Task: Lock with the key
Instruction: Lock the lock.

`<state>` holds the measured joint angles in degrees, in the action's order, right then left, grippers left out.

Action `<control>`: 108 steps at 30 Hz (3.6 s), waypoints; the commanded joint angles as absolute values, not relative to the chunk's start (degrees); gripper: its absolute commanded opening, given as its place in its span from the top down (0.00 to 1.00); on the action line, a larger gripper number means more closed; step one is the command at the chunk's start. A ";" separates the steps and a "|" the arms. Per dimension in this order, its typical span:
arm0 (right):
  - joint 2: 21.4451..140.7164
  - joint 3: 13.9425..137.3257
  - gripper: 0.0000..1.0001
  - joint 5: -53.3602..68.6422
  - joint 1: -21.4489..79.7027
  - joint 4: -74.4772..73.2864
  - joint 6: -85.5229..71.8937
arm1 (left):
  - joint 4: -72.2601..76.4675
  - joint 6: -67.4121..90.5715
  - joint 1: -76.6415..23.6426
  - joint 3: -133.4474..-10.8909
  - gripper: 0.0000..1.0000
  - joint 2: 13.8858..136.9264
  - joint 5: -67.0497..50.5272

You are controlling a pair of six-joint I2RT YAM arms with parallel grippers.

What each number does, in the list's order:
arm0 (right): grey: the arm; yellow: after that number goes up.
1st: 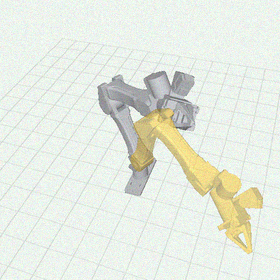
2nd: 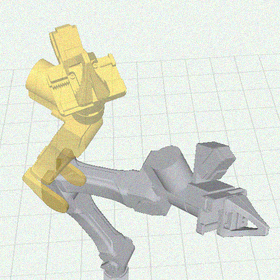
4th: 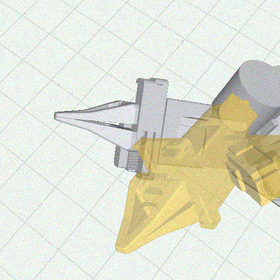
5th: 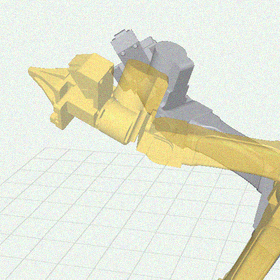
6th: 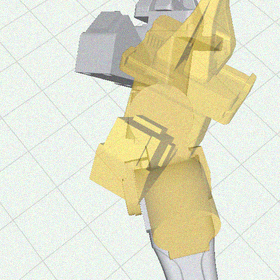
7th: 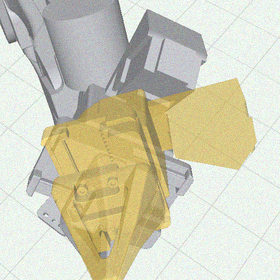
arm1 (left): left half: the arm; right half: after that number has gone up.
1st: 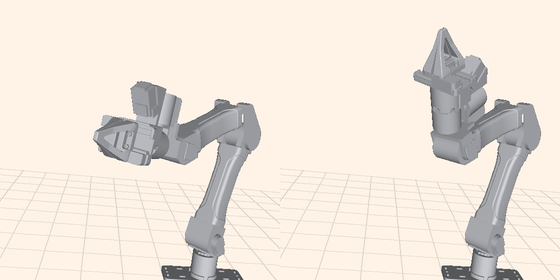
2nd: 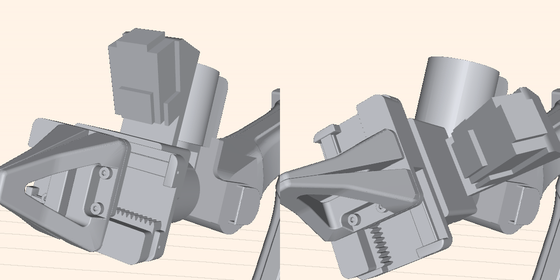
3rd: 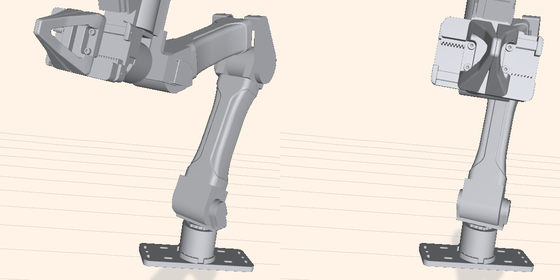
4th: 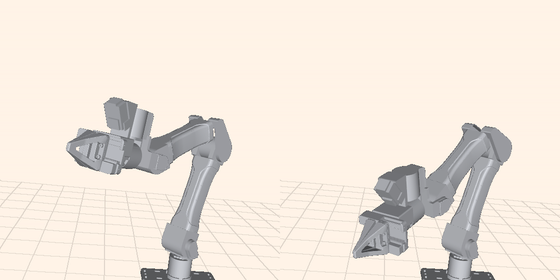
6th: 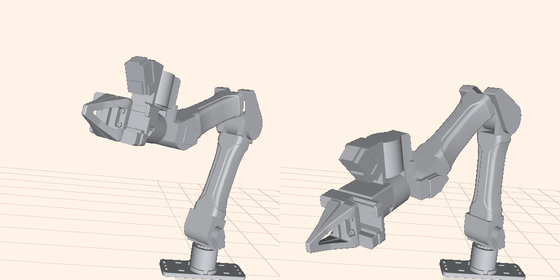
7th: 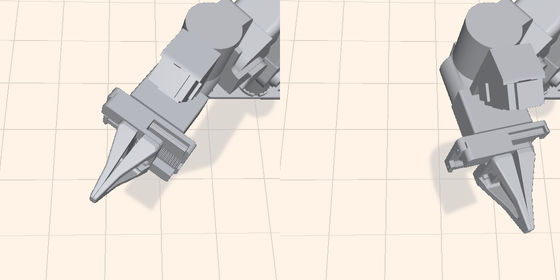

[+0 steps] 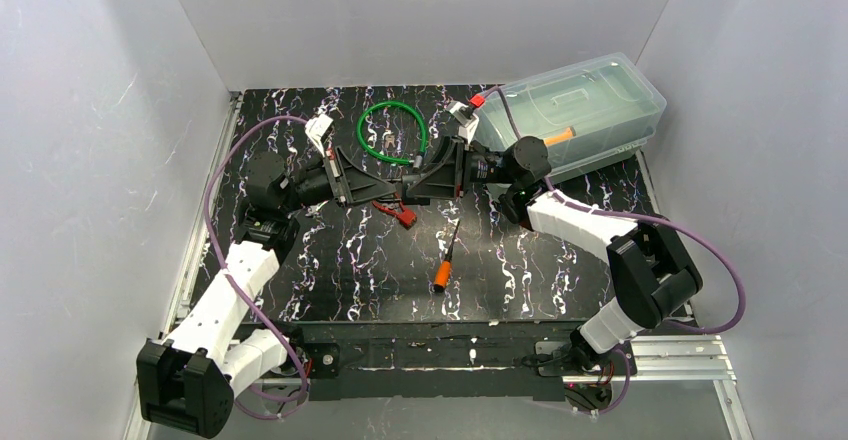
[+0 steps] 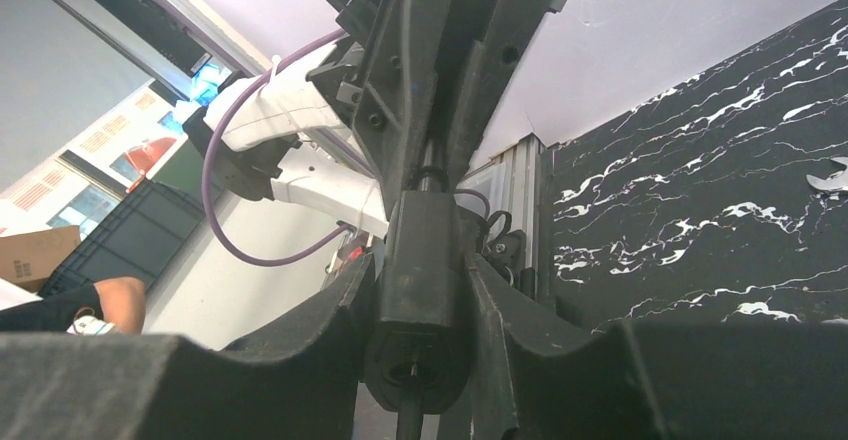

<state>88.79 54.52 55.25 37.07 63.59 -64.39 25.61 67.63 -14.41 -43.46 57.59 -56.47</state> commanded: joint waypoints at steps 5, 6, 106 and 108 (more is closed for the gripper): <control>86.36 58.24 0.99 56.42 36.05 68.58 -66.71 | 16.34 54.92 -10.73 -47.16 0.60 57.13 -63.86; 86.16 58.33 0.99 56.72 35.95 68.25 -66.85 | 14.04 52.47 -10.22 -47.64 0.58 56.41 -64.10; 88.91 57.86 0.99 53.86 37.90 74.23 -76.42 | 6.52 46.72 -16.08 -53.30 1.00 55.52 -57.68; 89.31 57.87 0.99 53.79 38.57 73.85 -76.10 | 8.80 48.59 -16.38 -53.29 1.00 56.44 -57.42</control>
<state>91.13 55.07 55.60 36.87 69.47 -76.57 4.23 46.53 -15.42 -51.20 55.09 -57.19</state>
